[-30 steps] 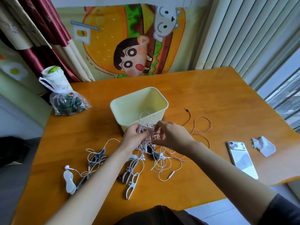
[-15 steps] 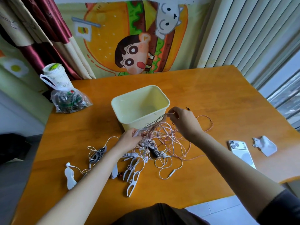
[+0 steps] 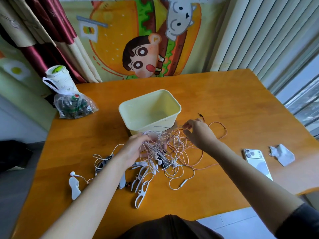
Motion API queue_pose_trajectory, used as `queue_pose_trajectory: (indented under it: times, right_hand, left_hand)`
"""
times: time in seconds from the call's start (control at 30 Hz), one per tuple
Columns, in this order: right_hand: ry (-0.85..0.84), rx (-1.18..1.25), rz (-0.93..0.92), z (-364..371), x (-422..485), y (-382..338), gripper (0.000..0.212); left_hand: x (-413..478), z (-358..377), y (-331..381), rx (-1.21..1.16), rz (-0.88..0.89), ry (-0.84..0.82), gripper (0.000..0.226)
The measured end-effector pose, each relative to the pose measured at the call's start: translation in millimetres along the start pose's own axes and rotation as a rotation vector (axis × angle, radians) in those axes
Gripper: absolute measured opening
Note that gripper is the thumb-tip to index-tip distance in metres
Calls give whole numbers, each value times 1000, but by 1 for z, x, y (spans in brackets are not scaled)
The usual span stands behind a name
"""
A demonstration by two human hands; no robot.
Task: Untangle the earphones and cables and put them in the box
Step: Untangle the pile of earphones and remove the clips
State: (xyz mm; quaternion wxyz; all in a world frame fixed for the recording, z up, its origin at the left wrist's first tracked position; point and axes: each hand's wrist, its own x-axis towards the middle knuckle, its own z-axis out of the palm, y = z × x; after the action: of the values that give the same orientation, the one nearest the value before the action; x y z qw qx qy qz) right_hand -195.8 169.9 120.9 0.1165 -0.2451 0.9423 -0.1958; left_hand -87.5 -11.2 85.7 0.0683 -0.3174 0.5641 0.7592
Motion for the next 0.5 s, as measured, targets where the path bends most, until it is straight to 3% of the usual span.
queue_pose_trajectory:
  times: [0.17,0.37,0.5]
  right_hand:
    - [-20,73,-123,7,-8,-14,28]
    - [-158,70,-104,8,-13,-21,36]
    - [-161,42,-95,6,-12,-20,29]
  left_hand:
    - [0,7,0,45,11,-5,17]
    - [-2,7,1,4,46,-18,24]
    - [-1,-1,0,16,39,1,32]
